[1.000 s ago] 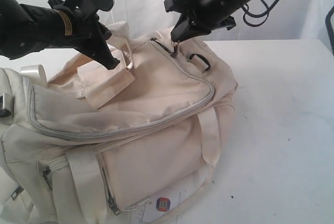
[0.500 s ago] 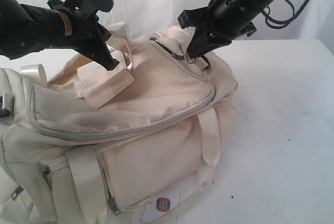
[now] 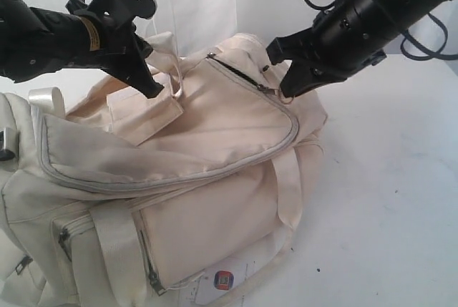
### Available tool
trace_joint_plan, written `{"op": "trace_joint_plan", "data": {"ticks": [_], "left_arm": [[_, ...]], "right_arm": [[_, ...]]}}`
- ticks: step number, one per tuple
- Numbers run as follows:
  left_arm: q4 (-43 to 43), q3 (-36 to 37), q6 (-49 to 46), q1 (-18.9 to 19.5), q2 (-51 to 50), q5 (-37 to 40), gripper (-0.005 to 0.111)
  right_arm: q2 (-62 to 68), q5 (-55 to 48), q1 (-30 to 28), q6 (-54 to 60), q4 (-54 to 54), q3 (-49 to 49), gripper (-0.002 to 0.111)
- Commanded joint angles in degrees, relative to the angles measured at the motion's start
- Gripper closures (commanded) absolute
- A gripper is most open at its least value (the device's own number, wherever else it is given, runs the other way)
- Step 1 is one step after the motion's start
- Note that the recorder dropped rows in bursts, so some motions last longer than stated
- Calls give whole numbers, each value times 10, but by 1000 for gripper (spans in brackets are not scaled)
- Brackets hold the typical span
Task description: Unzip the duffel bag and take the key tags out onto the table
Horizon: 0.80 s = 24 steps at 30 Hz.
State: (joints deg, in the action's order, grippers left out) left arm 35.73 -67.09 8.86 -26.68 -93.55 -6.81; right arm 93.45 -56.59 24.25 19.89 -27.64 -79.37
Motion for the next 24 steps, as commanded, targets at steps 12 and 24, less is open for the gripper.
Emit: {"op": "trace_joint_plan", "data": {"ticks": [12, 24], "left_arm": [[4, -3, 4, 2, 2, 14, 106], [-62, -11, 4, 15, 2, 23, 107]], "right_arm": [[-142, 30, -3, -84, 166, 139, 108], [-171, 23, -3, -108, 171, 178, 108]]}}
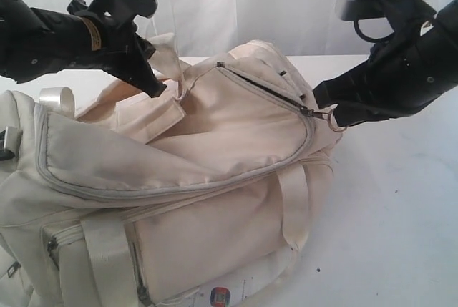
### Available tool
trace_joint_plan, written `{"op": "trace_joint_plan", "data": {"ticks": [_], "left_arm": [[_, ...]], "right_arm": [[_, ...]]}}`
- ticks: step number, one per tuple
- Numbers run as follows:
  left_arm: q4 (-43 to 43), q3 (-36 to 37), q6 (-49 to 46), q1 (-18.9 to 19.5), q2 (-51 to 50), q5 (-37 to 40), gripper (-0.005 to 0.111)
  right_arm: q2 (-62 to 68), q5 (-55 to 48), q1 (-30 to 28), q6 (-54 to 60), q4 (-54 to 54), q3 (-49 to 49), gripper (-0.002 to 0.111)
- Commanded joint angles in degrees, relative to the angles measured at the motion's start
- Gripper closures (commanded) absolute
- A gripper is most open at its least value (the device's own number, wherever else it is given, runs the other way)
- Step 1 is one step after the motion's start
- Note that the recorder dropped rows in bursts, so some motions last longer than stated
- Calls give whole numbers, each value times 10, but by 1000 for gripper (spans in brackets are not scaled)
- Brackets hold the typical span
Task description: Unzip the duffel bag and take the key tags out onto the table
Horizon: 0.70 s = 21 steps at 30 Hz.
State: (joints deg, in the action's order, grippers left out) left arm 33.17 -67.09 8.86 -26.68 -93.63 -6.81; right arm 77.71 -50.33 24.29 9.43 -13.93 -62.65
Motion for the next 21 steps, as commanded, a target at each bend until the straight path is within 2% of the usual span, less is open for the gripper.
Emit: {"op": "trace_joint_plan", "data": {"ticks": [1, 6, 15, 21], "left_arm": [[-50, -17, 4, 21, 3, 23, 107], [-85, -51, 4, 42, 2, 22, 107], [-87, -111, 7, 43, -33, 31, 107], [-87, -188, 4, 48, -77, 45, 107]], "right_arm": [[-15, -47, -4, -3, 33, 11, 108], [-33, -64, -4, -3, 11, 11, 108], [-52, -75, -4, 15, -35, 12, 108], [-52, -79, -4, 24, -53, 45, 108]]}}
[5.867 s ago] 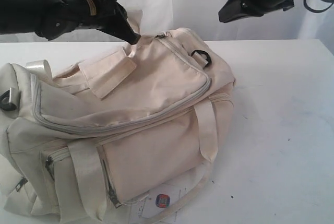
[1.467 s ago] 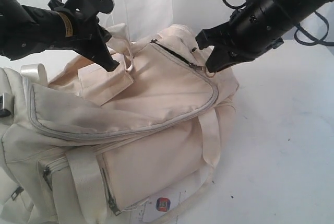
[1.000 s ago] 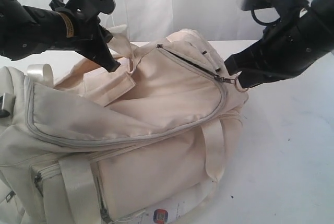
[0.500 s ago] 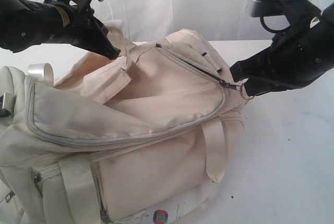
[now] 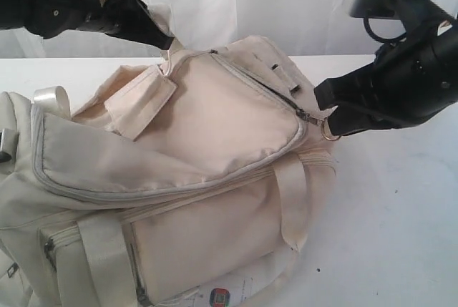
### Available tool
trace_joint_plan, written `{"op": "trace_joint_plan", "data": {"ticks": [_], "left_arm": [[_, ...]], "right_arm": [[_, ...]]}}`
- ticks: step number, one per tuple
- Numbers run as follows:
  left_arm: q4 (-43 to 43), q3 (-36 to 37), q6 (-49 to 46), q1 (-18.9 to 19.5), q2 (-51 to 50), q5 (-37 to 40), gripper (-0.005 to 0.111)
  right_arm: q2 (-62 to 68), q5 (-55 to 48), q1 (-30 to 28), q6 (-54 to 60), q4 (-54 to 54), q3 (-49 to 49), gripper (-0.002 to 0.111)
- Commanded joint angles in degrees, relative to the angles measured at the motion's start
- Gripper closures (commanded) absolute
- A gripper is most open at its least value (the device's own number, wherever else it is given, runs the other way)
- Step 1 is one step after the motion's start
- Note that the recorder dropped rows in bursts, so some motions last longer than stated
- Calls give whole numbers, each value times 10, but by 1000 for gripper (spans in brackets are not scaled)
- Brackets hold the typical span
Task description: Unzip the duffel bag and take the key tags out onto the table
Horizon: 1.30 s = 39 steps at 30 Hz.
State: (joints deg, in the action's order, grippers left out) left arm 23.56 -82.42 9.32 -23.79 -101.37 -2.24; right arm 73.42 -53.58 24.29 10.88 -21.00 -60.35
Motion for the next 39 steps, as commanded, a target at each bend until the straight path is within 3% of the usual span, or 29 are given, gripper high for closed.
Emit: {"op": "trace_joint_plan", "data": {"ticks": [1, 6, 16, 19, 24, 27, 35, 39], "left_arm": [[9, -56, -2, 20, -7, 22, 107], [19, -103, -24, 24, -22, 43, 107], [-12, -103, -16, 43, -23, 127, 104], [-34, -103, -16, 43, -23, 149, 91], [-36, -103, -17, 43, -22, 202, 54], [-45, -103, -17, 42, -12, 237, 44], [-145, -103, -179, 30, 37, 303, 45], [-244, -103, -281, 18, 62, 406, 48]], "right_arm": [[-9, -46, -4, 15, 11, 28, 108], [-9, -43, -4, 43, -24, 39, 108], [-7, 4, -4, 44, -25, 45, 108], [-7, 7, -4, 44, -26, 45, 108], [-7, 9, -4, 43, -26, 45, 108], [-7, 9, -4, 43, -27, 45, 108], [-7, 10, -4, 43, -31, 45, 108], [-7, 10, -4, 43, -39, 45, 108]]}}
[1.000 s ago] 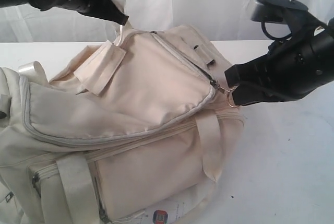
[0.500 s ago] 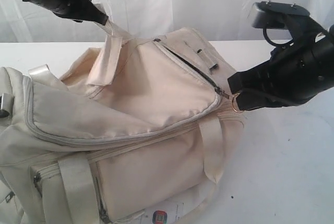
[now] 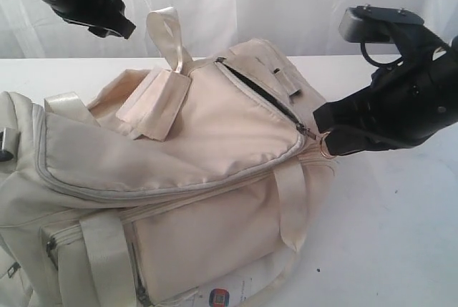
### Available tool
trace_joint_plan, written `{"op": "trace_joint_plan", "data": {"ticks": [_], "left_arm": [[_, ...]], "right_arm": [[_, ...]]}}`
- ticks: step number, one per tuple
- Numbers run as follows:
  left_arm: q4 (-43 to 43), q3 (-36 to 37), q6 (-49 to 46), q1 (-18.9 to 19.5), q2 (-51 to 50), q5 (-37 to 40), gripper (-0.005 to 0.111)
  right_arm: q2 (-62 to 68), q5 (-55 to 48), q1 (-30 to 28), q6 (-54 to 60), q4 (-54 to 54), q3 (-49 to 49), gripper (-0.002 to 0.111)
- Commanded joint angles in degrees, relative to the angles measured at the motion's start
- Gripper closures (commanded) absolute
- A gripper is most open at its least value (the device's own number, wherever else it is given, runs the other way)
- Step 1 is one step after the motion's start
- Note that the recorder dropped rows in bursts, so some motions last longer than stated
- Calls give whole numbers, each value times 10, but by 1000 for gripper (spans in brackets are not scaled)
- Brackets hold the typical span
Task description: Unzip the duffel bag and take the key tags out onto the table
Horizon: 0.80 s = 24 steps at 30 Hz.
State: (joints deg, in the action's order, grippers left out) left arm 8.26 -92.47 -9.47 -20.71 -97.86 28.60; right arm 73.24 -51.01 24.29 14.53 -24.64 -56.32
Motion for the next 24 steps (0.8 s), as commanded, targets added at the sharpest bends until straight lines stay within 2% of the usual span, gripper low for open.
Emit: {"op": "trace_joint_plan", "data": {"ticks": [1, 4, 8, 12, 15, 18, 23, 24], "left_arm": [[-119, -2, -124, -14, 32, 131, 48], [-194, -2, -225, -19, 47, 219, 50], [-333, -2, -301, -19, 59, 316, 52], [-449, -2, -331, -19, 62, 355, 53], [-483, -2, -331, -19, 62, 361, 53], [-488, -2, -334, -19, 62, 391, 53], [-489, -2, -342, -30, 62, 414, 53], [-492, -2, -342, -34, 62, 414, 53]], "right_arm": [[-5, -16, -4, 7, -4, 5, 108], [-5, -16, -4, 7, -7, 5, 108], [-5, -16, -4, 7, -9, 5, 108], [-5, -19, -4, 7, -9, 5, 108], [-5, -38, -4, 35, -15, 5, 102], [-5, -73, -4, 76, -18, 5, 89], [-5, -70, -4, 97, -23, 2, 46], [-5, -61, -4, 97, -23, 1, 41]]}}
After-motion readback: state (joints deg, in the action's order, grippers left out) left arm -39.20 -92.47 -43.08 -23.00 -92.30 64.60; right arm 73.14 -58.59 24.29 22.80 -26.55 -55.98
